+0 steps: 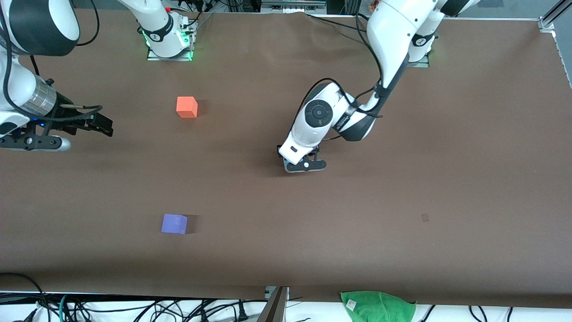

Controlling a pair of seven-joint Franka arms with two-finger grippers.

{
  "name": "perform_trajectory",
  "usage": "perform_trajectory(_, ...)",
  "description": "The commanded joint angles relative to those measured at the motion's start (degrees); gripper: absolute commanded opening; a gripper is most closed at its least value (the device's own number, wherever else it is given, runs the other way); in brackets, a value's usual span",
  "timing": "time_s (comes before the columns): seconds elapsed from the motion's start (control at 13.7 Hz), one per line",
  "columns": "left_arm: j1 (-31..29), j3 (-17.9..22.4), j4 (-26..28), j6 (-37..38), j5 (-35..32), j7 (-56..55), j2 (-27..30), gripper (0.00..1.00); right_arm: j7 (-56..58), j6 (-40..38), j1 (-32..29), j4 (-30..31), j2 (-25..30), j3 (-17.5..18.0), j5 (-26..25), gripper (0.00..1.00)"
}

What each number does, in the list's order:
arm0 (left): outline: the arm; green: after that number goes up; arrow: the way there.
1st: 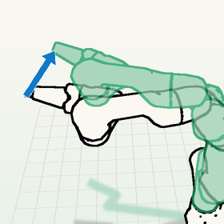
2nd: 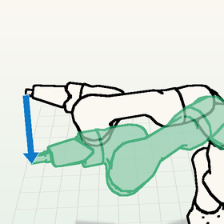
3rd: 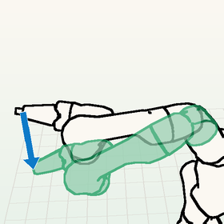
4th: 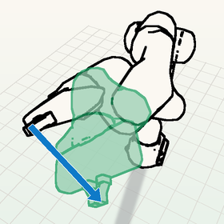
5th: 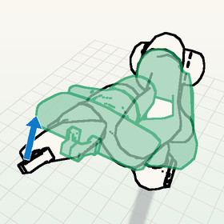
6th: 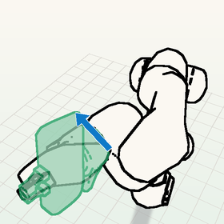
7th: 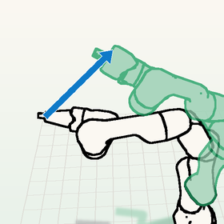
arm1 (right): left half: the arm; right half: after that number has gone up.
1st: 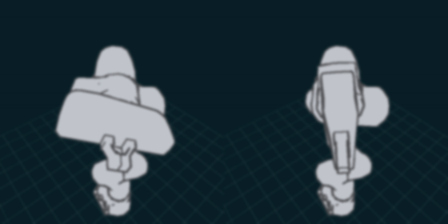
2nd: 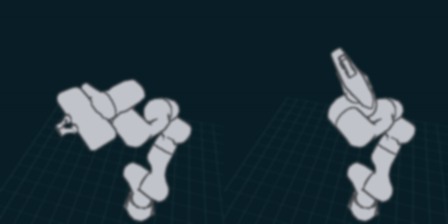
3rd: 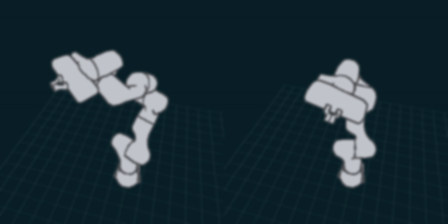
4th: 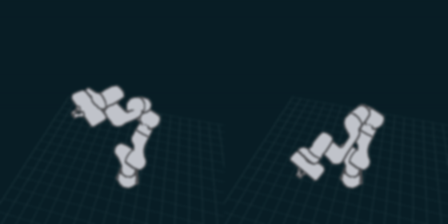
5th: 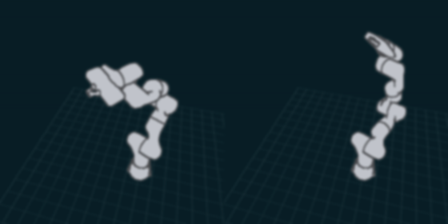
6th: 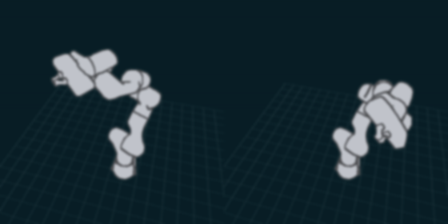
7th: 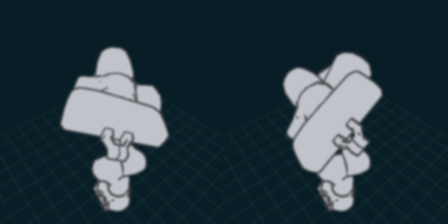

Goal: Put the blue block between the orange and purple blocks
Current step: 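Carry the blue cube with the left gripper while the right gripper reaches out, then release the blue cube mid-table while the right gripper grasps it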

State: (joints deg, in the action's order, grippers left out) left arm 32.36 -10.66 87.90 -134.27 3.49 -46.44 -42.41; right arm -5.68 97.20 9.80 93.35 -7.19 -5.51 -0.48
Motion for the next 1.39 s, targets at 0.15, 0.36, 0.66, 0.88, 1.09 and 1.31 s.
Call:
perform_trajectory(0.15,3.4,1.0,-3.2,1.5,-2.8,-5.0,-4.8,0.66,0.9,0.2,0.1,-0.6,-1.2,0.5,0.6,1.0)
perform_trajectory(0.36,3.2,1.1,-4.2,2.3,-2.5,-5.1,-3.1,1.0,0.8,0.3,0.3,-0.6,-2.0,0.6,0.6,1.0)
perform_trajectory(0.66,-0.1,1.1,-11.5,17.0,-2.3,-4.5,0.2,1.0,0.7,-0.1,0.6,-0.5,-3.7,0.7,0.5,1.0)
perform_trajectory(0.88,-6.8,1.1,-10.3,20.9,-2.4,-4.1,8.0,1.0,0.5,0.4,2.5,-0.5,-5.9,0.9,0.7,1.0)
perform_trajectory(1.09,-13.8,1.2,-9.8,27.5,-2.4,4.7,14.4,1.0,-0.8,3.1,8.5,-0.5,-8.7,1.2,6.0,1.0)
perform_trajectory(1.31,-21.5,2.6,-9.8,36.9,-2.4,17.6,21.3,1.0,-7.7,11.1,16.6,-0.6,-13.2,1.2,10.4,1.0)
